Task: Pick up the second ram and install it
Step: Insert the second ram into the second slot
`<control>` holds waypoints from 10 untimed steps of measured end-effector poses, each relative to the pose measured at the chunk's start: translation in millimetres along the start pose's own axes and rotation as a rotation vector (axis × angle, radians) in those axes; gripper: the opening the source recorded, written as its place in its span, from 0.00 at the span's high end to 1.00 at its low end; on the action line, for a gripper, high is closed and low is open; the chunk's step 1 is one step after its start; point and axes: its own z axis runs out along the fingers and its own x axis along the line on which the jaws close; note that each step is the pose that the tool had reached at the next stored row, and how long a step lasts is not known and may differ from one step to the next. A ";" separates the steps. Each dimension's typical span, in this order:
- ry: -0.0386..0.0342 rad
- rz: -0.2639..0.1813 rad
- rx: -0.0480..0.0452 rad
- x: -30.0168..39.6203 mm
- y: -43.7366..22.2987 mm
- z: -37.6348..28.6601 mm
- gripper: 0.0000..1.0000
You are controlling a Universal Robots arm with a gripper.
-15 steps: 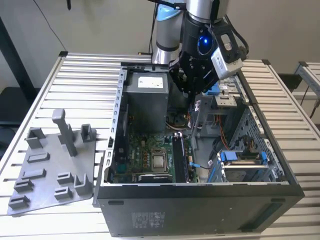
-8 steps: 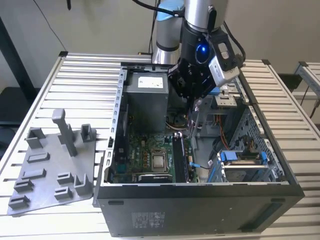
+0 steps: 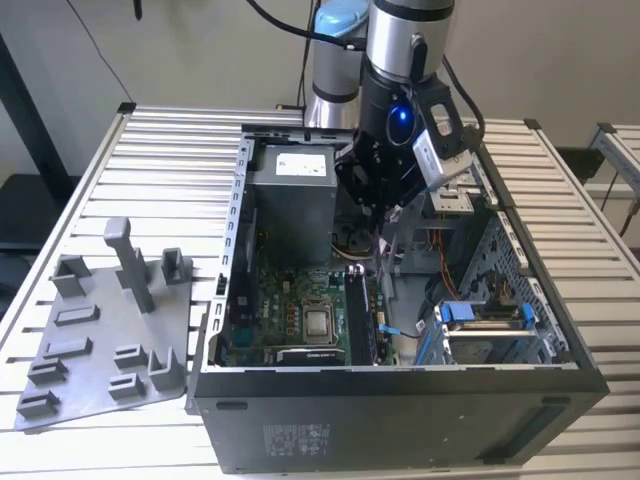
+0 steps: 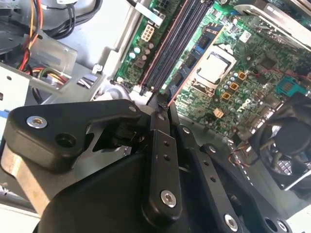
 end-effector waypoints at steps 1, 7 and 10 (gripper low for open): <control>-0.0001 -0.001 0.0001 1.2 -0.1 1.7 0.85; 0.0002 -0.028 -0.0007 4.8 -0.8 11.5 0.85; 0.0007 -0.028 -0.0008 6.5 -2.0 16.9 0.85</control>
